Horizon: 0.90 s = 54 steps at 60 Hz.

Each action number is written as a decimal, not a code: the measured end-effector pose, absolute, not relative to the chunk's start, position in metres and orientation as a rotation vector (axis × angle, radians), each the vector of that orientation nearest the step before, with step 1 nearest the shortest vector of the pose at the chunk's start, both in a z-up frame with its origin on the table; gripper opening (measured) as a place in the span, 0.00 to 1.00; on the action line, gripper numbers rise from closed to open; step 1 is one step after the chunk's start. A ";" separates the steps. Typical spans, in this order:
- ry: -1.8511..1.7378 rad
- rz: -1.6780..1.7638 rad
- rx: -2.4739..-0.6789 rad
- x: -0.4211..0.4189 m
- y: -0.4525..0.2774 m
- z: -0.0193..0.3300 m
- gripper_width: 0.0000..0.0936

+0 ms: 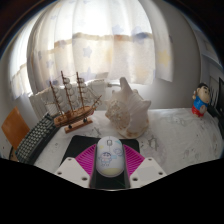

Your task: Arrange mouse

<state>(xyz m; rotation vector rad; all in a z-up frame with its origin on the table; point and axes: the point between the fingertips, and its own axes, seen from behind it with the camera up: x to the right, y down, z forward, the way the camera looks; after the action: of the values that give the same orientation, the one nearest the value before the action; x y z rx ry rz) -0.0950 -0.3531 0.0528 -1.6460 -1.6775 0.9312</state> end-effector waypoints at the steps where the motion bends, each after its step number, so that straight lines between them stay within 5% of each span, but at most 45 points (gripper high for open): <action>1: -1.680 0.919 -1.653 -0.095 -0.358 0.047 0.41; 16: -1.670 0.782 -1.728 -0.089 -0.390 -0.012 0.47; 21: -1.697 0.757 -1.718 -0.085 -0.392 -0.010 0.80; 23: -1.701 0.764 -1.716 -0.083 -0.393 -0.003 0.92; 44: -1.706 0.742 -1.673 0.034 -0.378 0.151 0.90; 54: -1.685 0.718 -1.702 0.093 -0.369 0.184 0.90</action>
<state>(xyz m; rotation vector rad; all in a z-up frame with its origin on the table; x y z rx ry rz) 0.0927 -0.3694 0.1840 -1.7017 -1.6851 0.7178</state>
